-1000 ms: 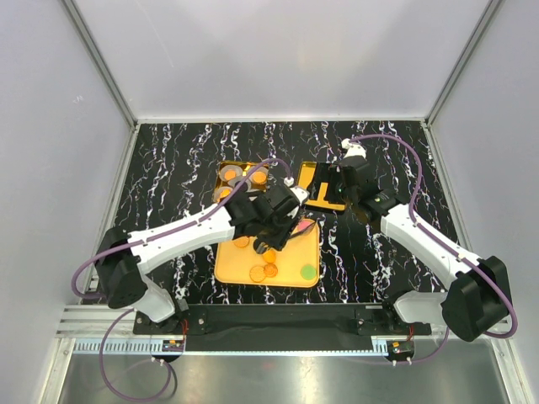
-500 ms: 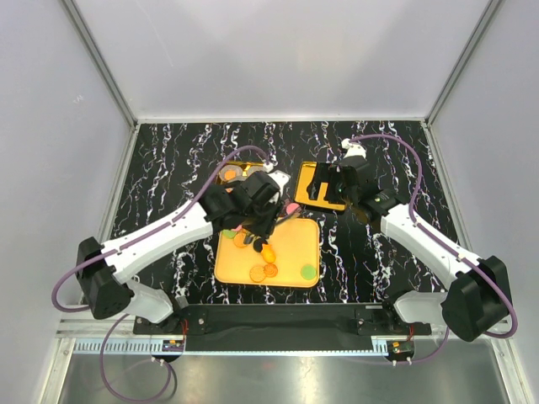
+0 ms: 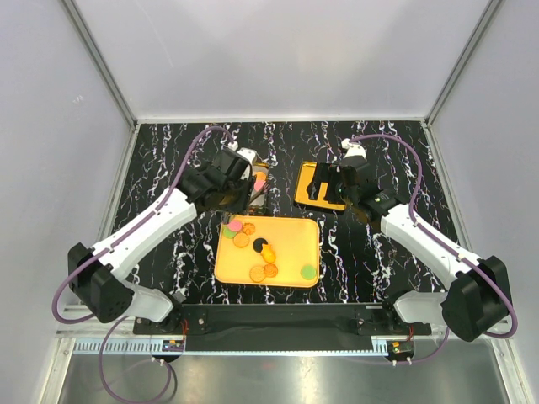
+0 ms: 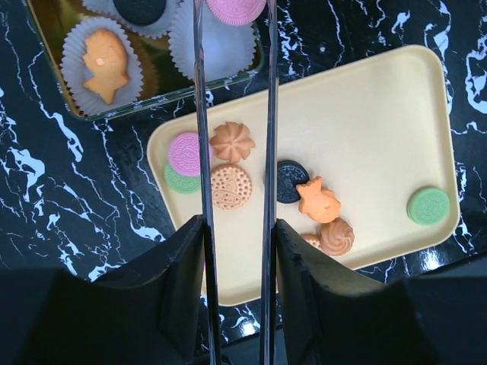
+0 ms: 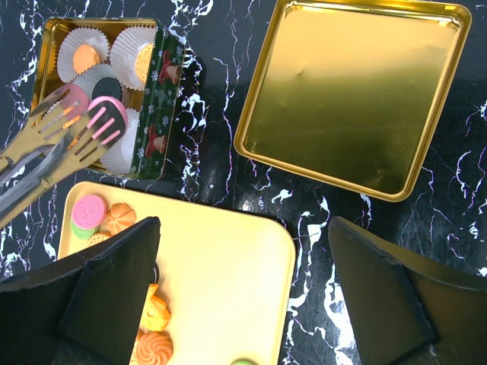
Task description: Pack the cookies
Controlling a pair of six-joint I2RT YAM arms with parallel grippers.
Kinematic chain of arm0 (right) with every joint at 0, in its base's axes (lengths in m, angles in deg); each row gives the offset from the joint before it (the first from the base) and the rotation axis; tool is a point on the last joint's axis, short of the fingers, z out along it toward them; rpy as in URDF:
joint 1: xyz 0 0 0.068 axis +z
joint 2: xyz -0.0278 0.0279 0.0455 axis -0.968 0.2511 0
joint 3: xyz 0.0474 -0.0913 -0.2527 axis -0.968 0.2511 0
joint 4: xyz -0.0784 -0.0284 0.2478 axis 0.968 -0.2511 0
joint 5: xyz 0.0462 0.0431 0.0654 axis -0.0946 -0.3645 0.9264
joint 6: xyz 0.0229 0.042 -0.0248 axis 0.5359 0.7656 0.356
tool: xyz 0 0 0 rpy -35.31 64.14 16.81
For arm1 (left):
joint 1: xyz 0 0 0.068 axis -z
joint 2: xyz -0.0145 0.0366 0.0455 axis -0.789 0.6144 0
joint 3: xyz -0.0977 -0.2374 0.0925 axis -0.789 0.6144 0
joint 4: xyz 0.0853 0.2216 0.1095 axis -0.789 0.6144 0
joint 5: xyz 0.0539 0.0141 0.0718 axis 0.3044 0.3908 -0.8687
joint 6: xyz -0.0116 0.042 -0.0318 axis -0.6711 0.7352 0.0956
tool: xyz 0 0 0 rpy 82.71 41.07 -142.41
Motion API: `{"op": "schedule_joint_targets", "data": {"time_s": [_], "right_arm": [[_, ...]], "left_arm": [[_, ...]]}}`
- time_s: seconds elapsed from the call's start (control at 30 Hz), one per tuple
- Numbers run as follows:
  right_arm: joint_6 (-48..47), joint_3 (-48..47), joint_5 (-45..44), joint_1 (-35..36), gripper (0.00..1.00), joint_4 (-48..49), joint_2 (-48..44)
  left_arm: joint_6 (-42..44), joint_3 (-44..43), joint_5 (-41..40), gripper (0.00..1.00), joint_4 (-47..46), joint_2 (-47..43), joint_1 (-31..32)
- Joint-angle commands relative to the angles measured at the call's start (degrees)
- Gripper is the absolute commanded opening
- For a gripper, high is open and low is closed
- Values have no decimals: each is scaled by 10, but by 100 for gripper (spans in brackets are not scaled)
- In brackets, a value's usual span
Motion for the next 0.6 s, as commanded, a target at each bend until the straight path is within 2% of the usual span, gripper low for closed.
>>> {"op": "schedule_joint_targets", "data": {"time_s": [0.0,0.57], "right_arm": [[-7,-24,-8,1,100,8,-10],[-7,-23,-7,1,100,8,-11]], "left_arm": [[16,-10,-9,42,-23,1,-14],[17,47,5,43,-45,4,-29]]}}
